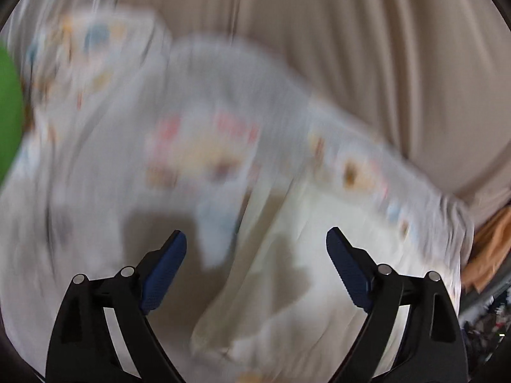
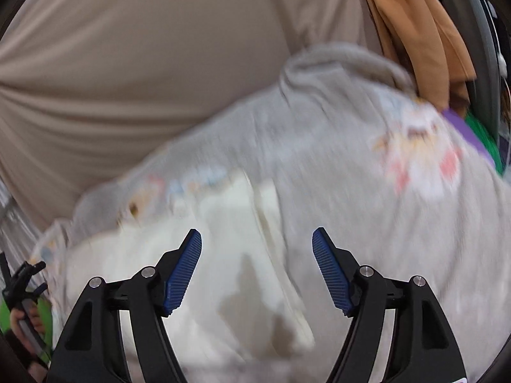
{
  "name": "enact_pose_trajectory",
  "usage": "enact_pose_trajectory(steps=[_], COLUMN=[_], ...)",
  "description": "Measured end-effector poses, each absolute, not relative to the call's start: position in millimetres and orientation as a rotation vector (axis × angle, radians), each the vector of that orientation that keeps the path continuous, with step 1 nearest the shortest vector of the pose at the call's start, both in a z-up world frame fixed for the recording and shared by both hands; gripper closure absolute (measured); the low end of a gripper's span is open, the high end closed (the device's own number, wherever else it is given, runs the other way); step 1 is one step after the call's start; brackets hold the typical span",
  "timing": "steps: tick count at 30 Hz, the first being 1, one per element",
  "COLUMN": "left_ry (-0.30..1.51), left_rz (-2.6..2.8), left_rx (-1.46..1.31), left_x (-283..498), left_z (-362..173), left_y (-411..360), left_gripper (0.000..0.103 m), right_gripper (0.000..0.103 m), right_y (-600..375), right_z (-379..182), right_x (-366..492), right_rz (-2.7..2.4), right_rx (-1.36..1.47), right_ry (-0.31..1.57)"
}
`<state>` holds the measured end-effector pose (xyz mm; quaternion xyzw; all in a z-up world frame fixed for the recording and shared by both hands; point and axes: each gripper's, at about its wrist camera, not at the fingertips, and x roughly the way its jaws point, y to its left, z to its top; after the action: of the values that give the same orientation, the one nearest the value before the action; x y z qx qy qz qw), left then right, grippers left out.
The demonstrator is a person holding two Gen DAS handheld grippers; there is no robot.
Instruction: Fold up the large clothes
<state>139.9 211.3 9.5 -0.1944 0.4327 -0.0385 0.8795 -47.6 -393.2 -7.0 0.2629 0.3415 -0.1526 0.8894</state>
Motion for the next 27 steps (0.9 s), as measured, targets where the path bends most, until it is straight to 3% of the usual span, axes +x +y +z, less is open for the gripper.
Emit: enact_pose_trajectory(steps=[3,7,8,9,11,14,18,22,24,25,27], left_ry=[1.039,1.036,1.042,1.056,1.073,1.07,1.104,1.22,1.26,1.264,1.239], left_rz=[-0.097,-0.092,-0.089,-0.093,-0.117,-0.173,-0.194,-0.159,-0.116,-0.076,-0.035], left_rx=[-0.478,-0.501,-0.486,-0.488,-0.502,-0.494,-0.393,-0.379,-0.344,-0.326,-0.362], left_x=[123,117,119,121,120,104,48,-18,-45,-55,-60], left_z=[-39,-60,-61,-61,-51,-28,-2,-17,-32,-35,-26], left_y=[207,194,192,192,198,206,208,217,216,216,219], left_gripper=[0.016,0.013,0.023,0.034,0.076,0.09,0.091,0.09,0.084,0.076,0.073], right_gripper=[0.031,0.027,0.033,0.055,0.085,0.094,0.094,0.092,0.085,0.082,0.075], right_y=[-387,-379,-377,-377,-378,-374,-357,-349,-343,-341,-341], right_z=[-44,-67,-66,-62,-50,-25,-1,-23,-43,-47,-38], right_x=[-51,-31,-26,-20,-20,-39,-91,-162,-186,-191,-192], right_rz=[-0.311,-0.296,-0.299,-0.297,-0.27,-0.213,-0.165,-0.193,-0.235,-0.254,-0.279], right_rx=[0.608,0.64,0.637,0.639,0.655,0.637,0.571,0.591,0.559,0.555,0.552], right_ry=[0.797,0.841,0.841,0.843,0.838,0.808,0.846,0.991,1.08,1.104,1.095])
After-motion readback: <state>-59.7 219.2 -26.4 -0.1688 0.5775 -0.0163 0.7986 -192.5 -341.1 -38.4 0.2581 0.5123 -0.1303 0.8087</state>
